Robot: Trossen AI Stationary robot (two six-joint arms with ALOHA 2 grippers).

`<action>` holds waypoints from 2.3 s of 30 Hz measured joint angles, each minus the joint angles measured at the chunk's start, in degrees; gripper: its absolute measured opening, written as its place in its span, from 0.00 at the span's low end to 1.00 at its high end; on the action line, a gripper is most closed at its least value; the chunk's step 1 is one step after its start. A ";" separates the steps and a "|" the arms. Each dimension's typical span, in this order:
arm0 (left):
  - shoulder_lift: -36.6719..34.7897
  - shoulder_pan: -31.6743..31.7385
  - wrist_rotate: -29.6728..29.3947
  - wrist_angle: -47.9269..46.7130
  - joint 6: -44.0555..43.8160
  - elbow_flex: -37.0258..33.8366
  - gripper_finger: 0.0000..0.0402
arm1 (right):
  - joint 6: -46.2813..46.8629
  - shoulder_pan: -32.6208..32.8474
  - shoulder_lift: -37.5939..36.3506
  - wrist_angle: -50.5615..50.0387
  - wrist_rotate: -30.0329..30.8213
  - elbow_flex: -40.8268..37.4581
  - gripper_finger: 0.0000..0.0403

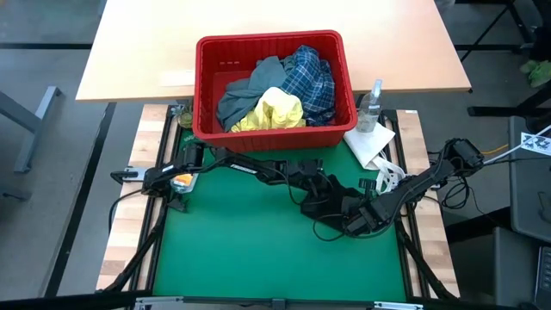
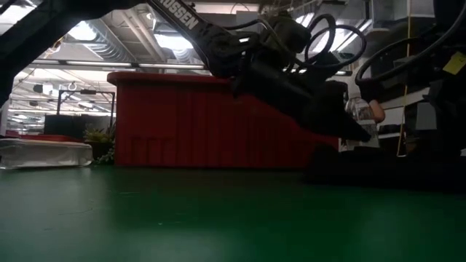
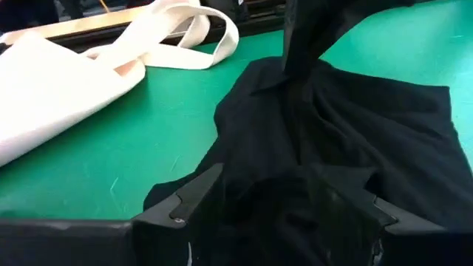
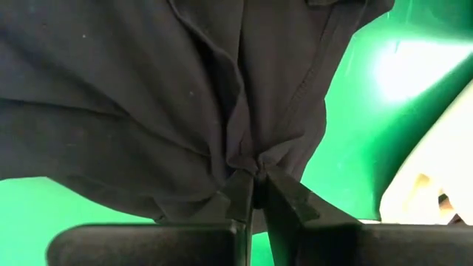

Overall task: Fold Laundry from Bin
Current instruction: Fold the black underwear shorts

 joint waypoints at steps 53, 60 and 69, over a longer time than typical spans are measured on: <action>4.39 3.43 -12.17 7.56 -24.50 0.00 0.32 | -1.21 0.00 0.00 -3.79 -6.95 0.02 0.07; 4.39 3.45 -12.25 10.12 -24.50 0.00 0.38 | -0.98 0.00 0.00 -5.65 -6.99 0.02 0.12; 4.37 3.50 -13.31 10.74 -23.56 0.00 0.47 | -1.15 0.00 0.00 -7.15 -8.43 0.02 0.39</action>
